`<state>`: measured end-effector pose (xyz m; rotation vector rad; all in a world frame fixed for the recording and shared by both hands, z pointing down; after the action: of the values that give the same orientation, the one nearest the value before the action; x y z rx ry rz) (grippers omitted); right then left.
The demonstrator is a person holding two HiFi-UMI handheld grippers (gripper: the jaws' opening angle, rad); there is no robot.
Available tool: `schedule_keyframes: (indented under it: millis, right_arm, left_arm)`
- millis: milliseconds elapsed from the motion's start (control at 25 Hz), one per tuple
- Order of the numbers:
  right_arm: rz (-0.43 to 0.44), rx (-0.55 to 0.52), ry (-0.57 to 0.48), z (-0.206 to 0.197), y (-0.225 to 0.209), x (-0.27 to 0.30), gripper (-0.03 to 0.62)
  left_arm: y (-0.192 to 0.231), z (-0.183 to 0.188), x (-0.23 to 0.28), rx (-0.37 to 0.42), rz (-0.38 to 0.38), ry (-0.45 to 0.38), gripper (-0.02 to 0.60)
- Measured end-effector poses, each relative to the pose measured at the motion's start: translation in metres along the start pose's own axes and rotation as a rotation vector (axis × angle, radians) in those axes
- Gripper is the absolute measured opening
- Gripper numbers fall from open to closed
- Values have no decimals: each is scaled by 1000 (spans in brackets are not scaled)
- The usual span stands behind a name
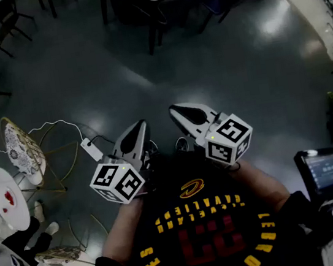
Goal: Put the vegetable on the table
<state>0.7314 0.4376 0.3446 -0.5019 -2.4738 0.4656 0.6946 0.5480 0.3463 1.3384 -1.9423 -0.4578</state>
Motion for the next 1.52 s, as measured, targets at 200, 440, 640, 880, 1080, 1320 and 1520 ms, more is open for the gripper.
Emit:
schedule_keyframes:
  millis: [200,440,640,880,1080,1320,1520]
  right_arm:
    - [-5,27,1,-10,-18,-22,5]
    - [-3,-5,-26,-1,-33,-37,5]
    - [19,-63,-42,-5,-35,-44,5]
    - [52,-31,-2,-12,-48,-23,5]
    - [22,-10,27,5,-70,14,5]
    - [-32,4,13,67,-96,78,5]
    - [-59,20,-14,110,-96,134,5]
  left_arm:
    - [-16,-8,10,4,8,-24,0]
    - [-39,-4,31,45,32,-19,2]
    - [-49,-18,46,26,20,-3,0]
    - [-17,-22,40,-70,86,-42,1]
    - [13,2,62,-85,55,-10,0]
    - [70,77,83,-70,9,-3,0]
    - [110,132,89,-27,-34,37,0]
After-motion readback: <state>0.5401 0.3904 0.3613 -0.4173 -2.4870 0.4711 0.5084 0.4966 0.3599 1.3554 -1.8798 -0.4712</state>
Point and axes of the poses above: the fingertips, and each gripper's own axes: x forward along the fingers, y to its left, z out of its top, the point moved 3 cm from there along -x, backward along the fingers, and after that the axes turned 12 degrees about y, right-handed, at the moved point
